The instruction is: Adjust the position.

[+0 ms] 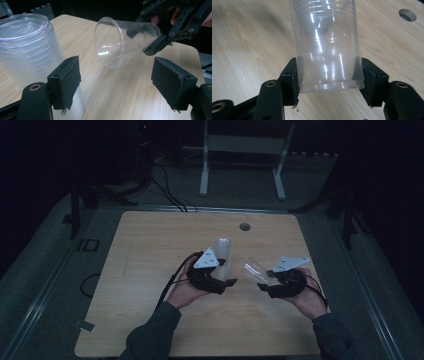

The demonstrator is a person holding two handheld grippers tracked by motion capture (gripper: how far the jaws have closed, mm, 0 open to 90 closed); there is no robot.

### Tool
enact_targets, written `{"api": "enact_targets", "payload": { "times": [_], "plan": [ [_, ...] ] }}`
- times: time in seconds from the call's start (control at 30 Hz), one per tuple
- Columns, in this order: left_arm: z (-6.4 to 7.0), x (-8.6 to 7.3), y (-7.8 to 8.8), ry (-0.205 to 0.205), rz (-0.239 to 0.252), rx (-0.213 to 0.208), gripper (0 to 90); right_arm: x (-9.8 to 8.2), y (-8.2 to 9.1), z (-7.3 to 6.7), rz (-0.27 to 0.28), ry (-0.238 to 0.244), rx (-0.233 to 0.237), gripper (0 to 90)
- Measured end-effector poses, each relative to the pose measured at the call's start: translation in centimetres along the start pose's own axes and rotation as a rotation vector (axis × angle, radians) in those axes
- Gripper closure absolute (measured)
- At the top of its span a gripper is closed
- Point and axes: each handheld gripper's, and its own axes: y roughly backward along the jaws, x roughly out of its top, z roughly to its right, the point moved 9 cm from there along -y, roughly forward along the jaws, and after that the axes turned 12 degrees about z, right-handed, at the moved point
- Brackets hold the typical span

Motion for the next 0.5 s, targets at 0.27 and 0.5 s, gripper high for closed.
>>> {"api": "enact_targets", "payload": {
  "times": [0.27, 0.5],
  "plan": [
    [-0.34, -0.09, -0.14, 0.016, -0.003, 0.023, 23.5, 0.48, 0.16, 0.14, 0.056, -0.017, -0.026, 41.3],
    [-0.49, -0.2, -0.15, 0.027, 0.0, 0.032, 23.6, 0.76, 0.16, -0.01, 0.124, -0.055, -0.041, 41.3]
  ]
}}
